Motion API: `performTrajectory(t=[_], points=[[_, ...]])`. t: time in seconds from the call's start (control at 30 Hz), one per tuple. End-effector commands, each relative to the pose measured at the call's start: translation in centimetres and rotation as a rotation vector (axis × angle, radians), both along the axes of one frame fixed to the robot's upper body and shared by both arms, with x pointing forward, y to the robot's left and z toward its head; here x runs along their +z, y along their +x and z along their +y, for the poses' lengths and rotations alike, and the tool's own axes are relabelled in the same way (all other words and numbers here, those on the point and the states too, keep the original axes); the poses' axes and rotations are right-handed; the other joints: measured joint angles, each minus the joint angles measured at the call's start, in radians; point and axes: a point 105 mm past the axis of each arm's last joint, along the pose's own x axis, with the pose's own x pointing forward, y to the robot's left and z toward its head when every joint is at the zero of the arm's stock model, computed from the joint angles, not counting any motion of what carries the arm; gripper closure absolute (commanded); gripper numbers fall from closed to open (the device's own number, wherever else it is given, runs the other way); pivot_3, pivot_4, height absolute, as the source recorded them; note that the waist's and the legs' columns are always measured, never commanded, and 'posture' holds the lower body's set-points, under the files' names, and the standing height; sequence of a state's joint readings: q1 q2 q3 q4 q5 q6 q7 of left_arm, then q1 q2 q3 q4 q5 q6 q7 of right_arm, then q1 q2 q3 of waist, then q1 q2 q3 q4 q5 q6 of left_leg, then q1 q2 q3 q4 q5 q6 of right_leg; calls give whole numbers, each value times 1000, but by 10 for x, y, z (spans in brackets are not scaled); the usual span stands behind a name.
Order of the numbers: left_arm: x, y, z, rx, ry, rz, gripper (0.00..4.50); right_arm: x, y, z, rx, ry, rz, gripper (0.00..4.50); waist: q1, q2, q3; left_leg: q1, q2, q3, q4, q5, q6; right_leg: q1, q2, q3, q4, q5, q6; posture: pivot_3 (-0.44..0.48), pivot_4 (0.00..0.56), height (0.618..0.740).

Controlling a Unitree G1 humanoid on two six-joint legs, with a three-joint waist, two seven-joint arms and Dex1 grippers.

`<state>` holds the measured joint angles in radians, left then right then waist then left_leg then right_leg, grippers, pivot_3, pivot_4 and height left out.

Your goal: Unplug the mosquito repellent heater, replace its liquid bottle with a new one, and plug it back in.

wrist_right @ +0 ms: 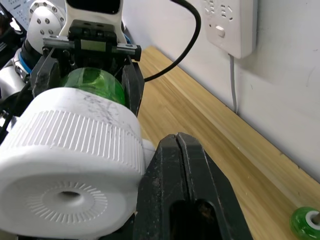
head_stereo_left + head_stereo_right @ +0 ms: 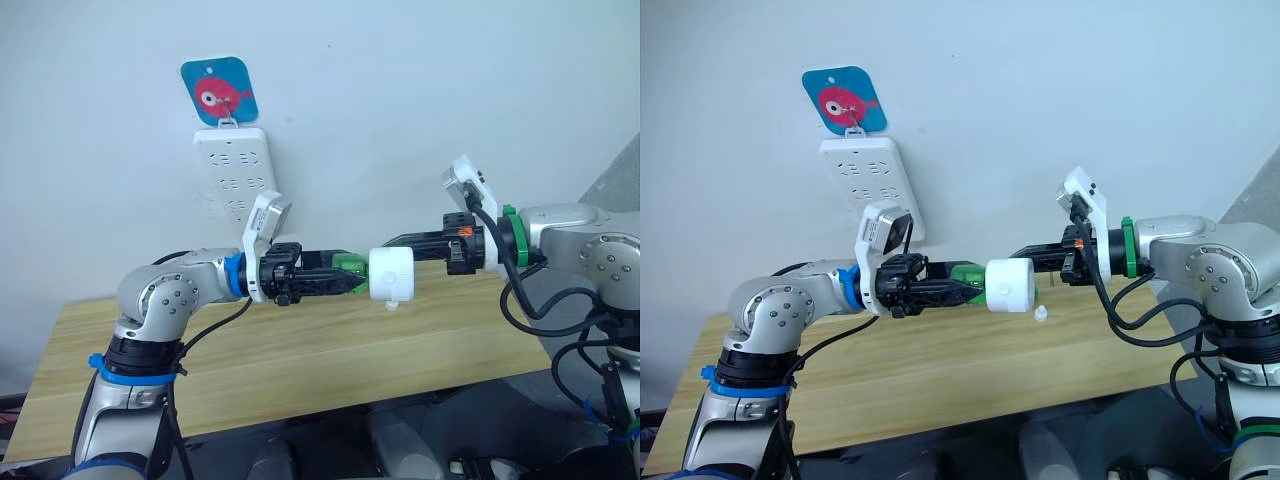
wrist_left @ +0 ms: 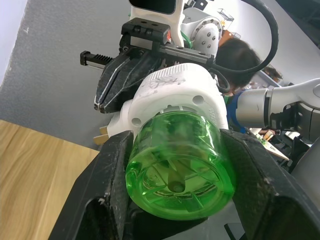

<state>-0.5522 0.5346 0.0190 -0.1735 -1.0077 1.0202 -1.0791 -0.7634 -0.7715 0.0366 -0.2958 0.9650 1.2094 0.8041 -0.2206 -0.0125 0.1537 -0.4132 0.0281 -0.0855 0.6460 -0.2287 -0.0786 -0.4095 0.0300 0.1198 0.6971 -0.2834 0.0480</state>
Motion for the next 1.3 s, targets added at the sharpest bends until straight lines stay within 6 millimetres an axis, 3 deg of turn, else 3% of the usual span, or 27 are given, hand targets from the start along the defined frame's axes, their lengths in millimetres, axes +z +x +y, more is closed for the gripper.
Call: performTrajectory(t=[0.03,0.37,0.77,1.3], points=[[11,1,6,16,-48,0,2139,10,-4,-3,5,28,-18,4500,0,0,0,0,0,0,0,0,0,0,0,0,0,0,0,-228,76,740],[14,0,16,-10,-90,137,2146,-3,19,-7,-151,78,10,4500,-2,0,-2,0,0,-1,0,0,0,0,0,0,1,0,0,-234,67,740],[17,12,21,40,-142,212,2146,-4,-21,8,51,108,107,4500,-2,0,-3,0,0,-1,0,0,0,0,0,-1,0,0,0,-233,73,740],[17,19,21,90,-137,205,2157,3,-34,12,90,152,135,4500,-2,0,-3,0,0,-1,0,0,0,0,0,-1,0,0,0,-233,82,740]])
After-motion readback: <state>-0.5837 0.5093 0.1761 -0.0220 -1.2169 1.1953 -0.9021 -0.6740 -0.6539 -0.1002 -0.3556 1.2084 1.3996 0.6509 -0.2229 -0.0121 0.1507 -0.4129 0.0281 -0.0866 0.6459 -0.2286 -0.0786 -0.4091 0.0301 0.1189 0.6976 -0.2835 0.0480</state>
